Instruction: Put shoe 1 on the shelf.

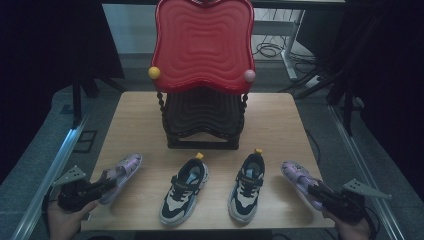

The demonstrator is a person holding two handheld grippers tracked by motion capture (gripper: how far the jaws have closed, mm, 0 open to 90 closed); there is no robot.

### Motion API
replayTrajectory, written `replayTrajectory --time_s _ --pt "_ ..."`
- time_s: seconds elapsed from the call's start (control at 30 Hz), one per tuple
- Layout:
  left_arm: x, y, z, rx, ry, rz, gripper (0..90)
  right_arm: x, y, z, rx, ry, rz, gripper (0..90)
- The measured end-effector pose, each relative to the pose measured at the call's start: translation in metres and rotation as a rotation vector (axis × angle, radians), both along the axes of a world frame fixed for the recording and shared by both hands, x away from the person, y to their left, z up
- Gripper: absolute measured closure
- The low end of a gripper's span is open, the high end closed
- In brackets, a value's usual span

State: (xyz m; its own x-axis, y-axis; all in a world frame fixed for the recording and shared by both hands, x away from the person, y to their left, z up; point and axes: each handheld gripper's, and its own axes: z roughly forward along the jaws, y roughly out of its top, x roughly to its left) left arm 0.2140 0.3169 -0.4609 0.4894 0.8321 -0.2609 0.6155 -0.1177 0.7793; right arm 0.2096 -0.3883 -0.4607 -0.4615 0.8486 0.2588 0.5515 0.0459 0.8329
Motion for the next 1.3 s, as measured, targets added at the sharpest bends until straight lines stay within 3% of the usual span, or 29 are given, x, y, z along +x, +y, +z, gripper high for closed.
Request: replayTrajectory --time_s 0.37,0.6,1.3 --pt "0.011 -0.018 0.018 0.002 -0.039 -0.048 85.5 0.012 0.019 0.013 0.005 -0.093 -0.029 85.4" --pt "0.024 -0.032 0.032 -0.01 -0.06 -0.078 85.6 0.025 0.045 0.023 0.014 -0.147 0.007 85.4" --pt "0.05 -0.057 0.05 -0.059 -0.09 -0.14 85.7 0.045 0.087 0.039 0.033 -0.19 0.103 85.3"
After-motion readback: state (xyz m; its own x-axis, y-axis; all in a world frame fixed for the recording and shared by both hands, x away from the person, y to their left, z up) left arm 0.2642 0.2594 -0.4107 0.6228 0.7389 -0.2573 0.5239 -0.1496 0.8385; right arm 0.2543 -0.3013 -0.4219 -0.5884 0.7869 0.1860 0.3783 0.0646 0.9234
